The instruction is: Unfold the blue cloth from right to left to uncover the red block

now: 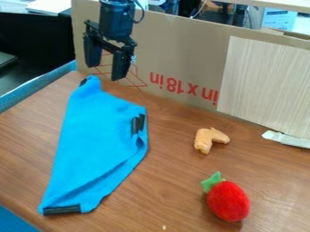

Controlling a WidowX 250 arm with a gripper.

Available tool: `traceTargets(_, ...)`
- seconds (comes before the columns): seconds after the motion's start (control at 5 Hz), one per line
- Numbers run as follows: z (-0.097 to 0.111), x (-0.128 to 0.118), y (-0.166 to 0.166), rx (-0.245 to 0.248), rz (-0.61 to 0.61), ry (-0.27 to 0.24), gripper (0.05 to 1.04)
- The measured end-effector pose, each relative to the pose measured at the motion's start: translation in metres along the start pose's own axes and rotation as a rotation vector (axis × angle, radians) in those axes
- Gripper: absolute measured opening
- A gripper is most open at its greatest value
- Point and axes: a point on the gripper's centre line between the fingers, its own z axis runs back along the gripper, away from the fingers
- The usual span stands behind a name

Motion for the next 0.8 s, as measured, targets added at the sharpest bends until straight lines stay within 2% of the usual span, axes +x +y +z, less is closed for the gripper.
traceTargets(0.2, -0.018, 0.001, -0.005, -0.021, -0.001, 0.039, 1.001)
traceTargets(0.4, -0.039, 0.003, -0.017, -0.056, 0.029, 0.002, 1.001)
traceTargets(0.8, -0.073, 0.014, -0.049, -0.127, 0.104, -0.120, 1.001)
